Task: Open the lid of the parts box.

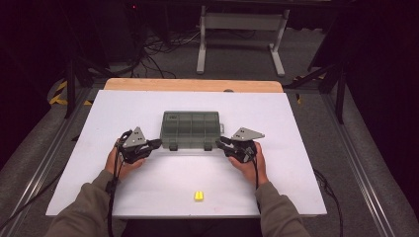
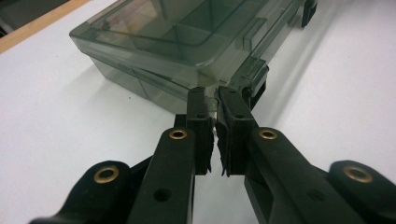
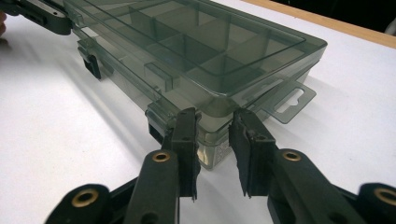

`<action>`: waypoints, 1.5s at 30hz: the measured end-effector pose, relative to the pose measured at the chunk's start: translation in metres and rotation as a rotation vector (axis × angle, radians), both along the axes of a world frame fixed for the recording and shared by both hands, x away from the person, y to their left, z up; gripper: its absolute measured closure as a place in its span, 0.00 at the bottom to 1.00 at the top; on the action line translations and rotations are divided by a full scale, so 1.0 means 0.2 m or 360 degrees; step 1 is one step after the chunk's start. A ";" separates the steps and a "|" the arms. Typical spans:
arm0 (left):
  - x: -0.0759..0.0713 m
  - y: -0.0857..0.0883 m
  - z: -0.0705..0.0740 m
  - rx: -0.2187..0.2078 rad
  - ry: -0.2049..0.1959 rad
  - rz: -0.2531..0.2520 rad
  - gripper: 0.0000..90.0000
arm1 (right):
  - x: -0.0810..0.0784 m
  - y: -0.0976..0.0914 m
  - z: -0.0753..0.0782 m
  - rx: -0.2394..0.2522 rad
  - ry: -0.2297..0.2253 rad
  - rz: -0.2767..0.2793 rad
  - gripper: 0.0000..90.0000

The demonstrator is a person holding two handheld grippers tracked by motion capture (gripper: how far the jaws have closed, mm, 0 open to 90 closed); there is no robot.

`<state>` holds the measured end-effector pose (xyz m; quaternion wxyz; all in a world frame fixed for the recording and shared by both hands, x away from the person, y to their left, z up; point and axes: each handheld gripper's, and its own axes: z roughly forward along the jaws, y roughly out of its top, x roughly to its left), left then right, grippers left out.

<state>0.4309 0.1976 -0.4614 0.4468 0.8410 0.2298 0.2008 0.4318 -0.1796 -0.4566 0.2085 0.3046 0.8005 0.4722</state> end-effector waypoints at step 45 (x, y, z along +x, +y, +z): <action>0.15 -0.04 0.27 0.0021 -0.0370 0.0258 0.60 | 0.15 0.09 0.34 -0.0343 -0.0401 -0.0068 0.78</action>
